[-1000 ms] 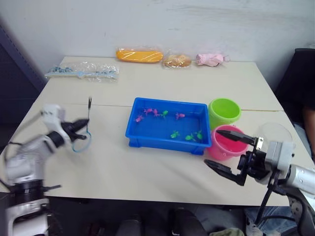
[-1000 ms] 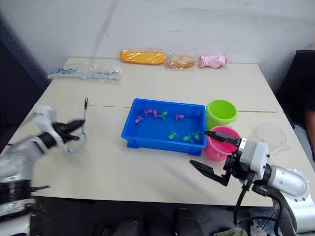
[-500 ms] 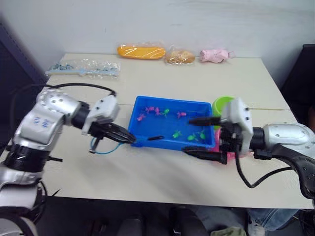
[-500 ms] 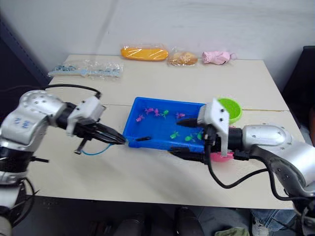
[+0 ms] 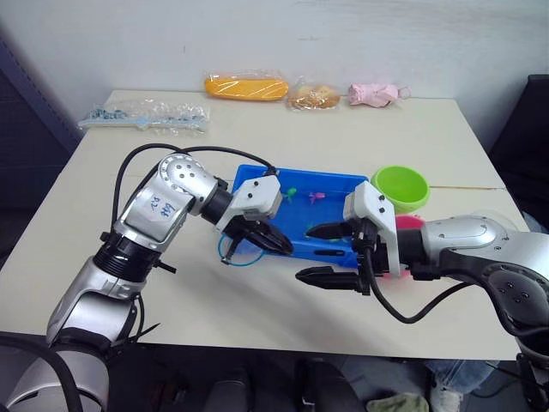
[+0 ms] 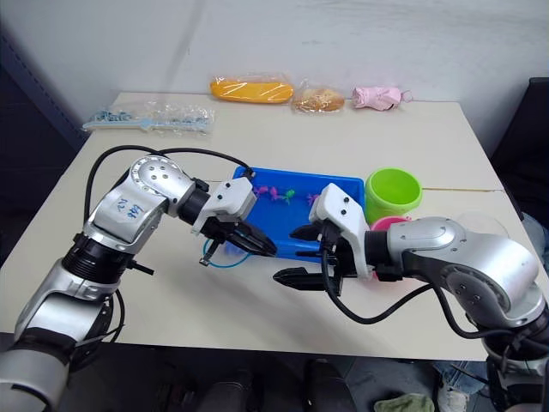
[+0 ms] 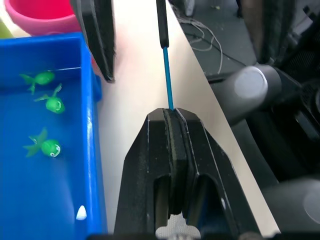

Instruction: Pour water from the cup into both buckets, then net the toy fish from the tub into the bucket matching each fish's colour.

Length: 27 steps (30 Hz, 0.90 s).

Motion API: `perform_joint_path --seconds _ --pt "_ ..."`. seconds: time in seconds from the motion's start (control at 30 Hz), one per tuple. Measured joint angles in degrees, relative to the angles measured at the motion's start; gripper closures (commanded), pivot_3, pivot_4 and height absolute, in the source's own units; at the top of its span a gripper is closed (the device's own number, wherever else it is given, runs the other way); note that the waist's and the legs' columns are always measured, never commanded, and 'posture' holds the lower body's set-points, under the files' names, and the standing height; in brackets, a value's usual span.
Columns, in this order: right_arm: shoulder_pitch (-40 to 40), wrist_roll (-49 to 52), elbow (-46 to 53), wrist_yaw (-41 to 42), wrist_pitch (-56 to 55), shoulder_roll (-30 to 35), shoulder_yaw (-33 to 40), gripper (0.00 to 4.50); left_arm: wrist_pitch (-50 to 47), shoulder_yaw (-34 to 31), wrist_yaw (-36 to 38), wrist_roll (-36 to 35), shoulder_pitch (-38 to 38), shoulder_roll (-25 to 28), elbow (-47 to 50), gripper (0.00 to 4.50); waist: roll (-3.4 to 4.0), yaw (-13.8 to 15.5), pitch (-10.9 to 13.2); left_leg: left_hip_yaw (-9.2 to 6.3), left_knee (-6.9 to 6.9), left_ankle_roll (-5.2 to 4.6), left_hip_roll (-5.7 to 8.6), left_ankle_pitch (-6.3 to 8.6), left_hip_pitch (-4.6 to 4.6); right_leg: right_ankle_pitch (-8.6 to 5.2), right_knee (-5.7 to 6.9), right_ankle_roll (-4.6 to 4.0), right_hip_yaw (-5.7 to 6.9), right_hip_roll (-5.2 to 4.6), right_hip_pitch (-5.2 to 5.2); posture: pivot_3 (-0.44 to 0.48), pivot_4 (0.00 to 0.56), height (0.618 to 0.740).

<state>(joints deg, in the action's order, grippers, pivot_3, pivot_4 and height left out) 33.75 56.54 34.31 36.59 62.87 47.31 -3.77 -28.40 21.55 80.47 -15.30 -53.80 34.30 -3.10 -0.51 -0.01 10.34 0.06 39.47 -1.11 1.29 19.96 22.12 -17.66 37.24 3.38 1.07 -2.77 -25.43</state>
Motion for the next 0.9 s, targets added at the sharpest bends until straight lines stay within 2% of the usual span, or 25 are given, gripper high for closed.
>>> perform_joint_path --seconds 0.33,0.43,0.63,0.67,0.7,0.9 --pt "-0.6 1.2 -1.2 -2.6 2.2 -1.7 2.0 0.0 -2.8 -1.4 -2.1 -0.4 0.8 -0.2 1.3 4.44 0.0 0.1 0.0 -0.01 0.2 -0.01 0.02 0.0 0.05 0.0 0.21 0.0 0.0 -0.01 -0.01 0.0 0.15 0.74" --pt "-0.7 1.4 -1.4 -2.5 2.3 -1.7 2.4 0.9 -3.2 -1.4 -2.1 -0.4 1.5 0.0 2.6 4.5 0.0 0.1 0.0 -0.01 0.21 -0.01 0.01 0.0 0.05 0.0 0.21 0.0 0.0 -0.01 -0.01 0.0 0.15 0.74" --pt "-0.7 2.3 -1.4 -2.0 3.5 -1.5 2.5 3.91 -3.2 -1.2 -1.2 -0.3 1.5 0.8 3.9 4.5 0.0 0.1 0.0 -0.01 0.27 -0.01 0.01 0.0 0.05 0.0 0.25 0.0 0.0 -0.01 -0.01 0.0 0.15 0.74" --pt "-0.7 2.3 -1.4 -1.9 3.5 -1.3 2.5 4.27 -3.2 -1.2 -0.9 -0.3 1.5 0.7 4.4 4.5 0.0 0.1 0.0 -0.01 0.27 -0.01 0.01 0.0 0.06 0.0 0.25 0.0 0.0 -0.01 -0.01 0.0 0.15 0.74" --pt "-0.8 2.4 -1.4 -1.6 3.5 -1.1 2.7 4.48 -3.2 -1.2 -0.9 -0.3 1.5 0.6 4.6 4.5 0.0 0.1 0.0 -0.01 0.28 -0.01 0.02 0.01 0.06 0.0 0.26 0.0 0.0 -0.02 -0.01 0.0 0.15 0.74" --pt "-1.7 2.6 -1.4 -0.8 3.4 -1.0 3.3 4.48 -3.1 -1.1 -0.7 -0.5 1.6 0.6 4.9 4.5 0.0 0.1 0.0 -0.01 0.33 -0.01 0.02 0.01 0.06 0.0 0.3 0.0 -0.01 -0.01 -0.01 0.0 0.15 0.74"
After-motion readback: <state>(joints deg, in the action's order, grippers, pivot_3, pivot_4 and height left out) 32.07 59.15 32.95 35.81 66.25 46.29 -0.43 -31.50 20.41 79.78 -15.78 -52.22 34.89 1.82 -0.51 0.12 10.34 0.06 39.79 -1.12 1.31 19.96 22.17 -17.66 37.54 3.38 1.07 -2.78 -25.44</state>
